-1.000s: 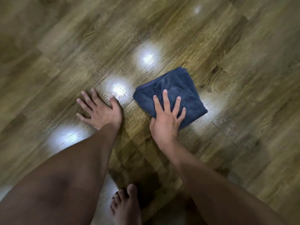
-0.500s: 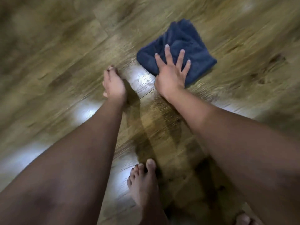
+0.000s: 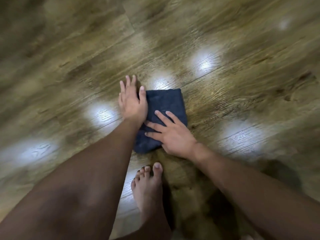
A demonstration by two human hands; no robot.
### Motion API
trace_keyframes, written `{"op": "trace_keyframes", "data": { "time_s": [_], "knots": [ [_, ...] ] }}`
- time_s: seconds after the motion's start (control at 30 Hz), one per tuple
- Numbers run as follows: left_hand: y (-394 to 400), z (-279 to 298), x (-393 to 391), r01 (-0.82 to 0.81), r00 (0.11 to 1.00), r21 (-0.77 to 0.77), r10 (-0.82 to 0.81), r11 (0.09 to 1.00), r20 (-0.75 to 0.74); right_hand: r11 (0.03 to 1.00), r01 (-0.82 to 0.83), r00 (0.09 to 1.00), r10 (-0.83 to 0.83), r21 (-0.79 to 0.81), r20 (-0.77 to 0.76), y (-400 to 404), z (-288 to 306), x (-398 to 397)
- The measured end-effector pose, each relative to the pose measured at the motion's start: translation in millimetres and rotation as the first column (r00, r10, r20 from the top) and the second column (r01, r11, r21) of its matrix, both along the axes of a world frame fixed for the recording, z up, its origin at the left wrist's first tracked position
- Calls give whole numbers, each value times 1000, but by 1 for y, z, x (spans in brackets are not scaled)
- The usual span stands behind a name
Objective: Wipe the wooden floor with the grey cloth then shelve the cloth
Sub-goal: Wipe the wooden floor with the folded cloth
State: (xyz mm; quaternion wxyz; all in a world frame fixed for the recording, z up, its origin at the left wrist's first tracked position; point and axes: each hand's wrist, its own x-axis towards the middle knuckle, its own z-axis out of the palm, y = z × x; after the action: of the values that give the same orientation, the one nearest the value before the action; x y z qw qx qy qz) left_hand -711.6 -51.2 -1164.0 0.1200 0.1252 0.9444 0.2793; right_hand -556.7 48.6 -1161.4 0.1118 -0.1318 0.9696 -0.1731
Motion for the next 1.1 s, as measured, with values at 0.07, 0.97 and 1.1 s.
{"op": "trace_keyframes", "data": {
  "time_s": [0.07,0.97,1.1],
  "knots": [
    [-2,-9,11,-3,1000,-124,2,992,-8,999,-51,998,51,15,-22,27,-1,12],
    [-89,-9,5,-326,744,-428,508,843,434,653,757,653,-757,-27,3,66,8,-48],
    [-87,-8,4,-364,726,-406,528,838,440,726,687,726,-687,7,23,9,12,-73]
  ]
}}
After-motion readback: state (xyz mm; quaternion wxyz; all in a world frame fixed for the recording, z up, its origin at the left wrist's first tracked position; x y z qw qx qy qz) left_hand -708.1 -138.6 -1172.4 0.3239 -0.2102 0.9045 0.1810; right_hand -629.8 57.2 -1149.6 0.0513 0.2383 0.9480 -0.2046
